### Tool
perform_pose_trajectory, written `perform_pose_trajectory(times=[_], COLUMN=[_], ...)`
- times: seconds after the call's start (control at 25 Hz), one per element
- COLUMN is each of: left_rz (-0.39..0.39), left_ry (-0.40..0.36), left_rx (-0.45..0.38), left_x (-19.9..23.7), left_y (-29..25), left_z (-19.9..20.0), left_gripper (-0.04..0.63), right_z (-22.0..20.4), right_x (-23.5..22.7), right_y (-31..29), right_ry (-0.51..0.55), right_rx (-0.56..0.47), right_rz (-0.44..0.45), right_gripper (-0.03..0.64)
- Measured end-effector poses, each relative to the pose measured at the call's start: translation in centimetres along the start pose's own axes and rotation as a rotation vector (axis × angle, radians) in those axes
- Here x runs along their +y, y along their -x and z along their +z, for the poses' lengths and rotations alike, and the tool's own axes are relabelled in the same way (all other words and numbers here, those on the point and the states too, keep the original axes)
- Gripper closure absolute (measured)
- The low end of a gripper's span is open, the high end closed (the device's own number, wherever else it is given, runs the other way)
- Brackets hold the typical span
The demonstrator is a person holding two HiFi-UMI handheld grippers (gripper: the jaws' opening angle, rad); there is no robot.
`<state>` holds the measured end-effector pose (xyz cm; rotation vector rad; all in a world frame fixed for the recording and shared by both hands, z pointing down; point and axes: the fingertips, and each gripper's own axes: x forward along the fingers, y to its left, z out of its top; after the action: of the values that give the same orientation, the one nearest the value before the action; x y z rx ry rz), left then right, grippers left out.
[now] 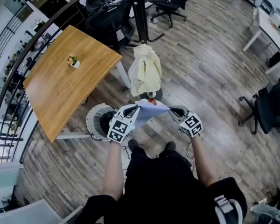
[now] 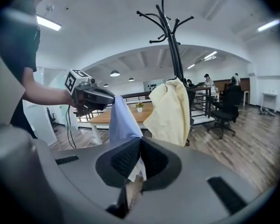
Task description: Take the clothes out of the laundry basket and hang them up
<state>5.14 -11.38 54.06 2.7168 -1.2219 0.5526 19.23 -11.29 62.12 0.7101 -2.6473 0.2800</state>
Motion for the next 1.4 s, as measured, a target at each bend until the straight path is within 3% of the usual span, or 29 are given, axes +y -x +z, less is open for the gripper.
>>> perform_pose_trajectory(times=[0.44, 0.6, 0.72, 0.88, 1.04, 1.24, 1.4], left_rz=[0.012, 0.024, 0.023, 0.020, -0.006, -0.052, -0.112], left_ry=[-0.026, -0.033, -0.067, -0.109, -0.175, -0.221, -0.259], left_rx=[-0.093, -0.152, -0.183, -0.229, -0.263, -0.326, -0.356], left_x=[-5.7, -6.2, -6.4, -6.3, -5.5, -4.6, -3.9], left_y=[-4.7, -5.4, -5.7, -5.5, -5.4, -4.5, -3.8], left_z=[6.8, 9.9, 12.4, 15.7, 18.4, 21.7, 23.7], left_gripper=[0.568, 0.568, 0.568, 0.568, 0.568, 0.568, 0.568], right_z=[1.8, 2.4, 2.4, 1.0, 2.0, 6.2, 10.8], right_x=[-5.9, -6.7, -6.5, -5.8, -7.2, -9.4, -9.0], right_y=[8.2, 9.7, 10.4, 11.3, 11.2, 9.7, 7.6], right_ry=[0.037, 0.047, 0.042, 0.019, -0.007, 0.046, 0.063], right_rx=[-0.098, -0.134, -0.120, -0.060, -0.101, -0.145, -0.234], right_rz=[-0.002, 0.048, 0.139, 0.243, 0.205, 0.081, 0.101], right_gripper=[0.592, 0.492, 0.396, 0.347, 0.350, 0.390, 0.396])
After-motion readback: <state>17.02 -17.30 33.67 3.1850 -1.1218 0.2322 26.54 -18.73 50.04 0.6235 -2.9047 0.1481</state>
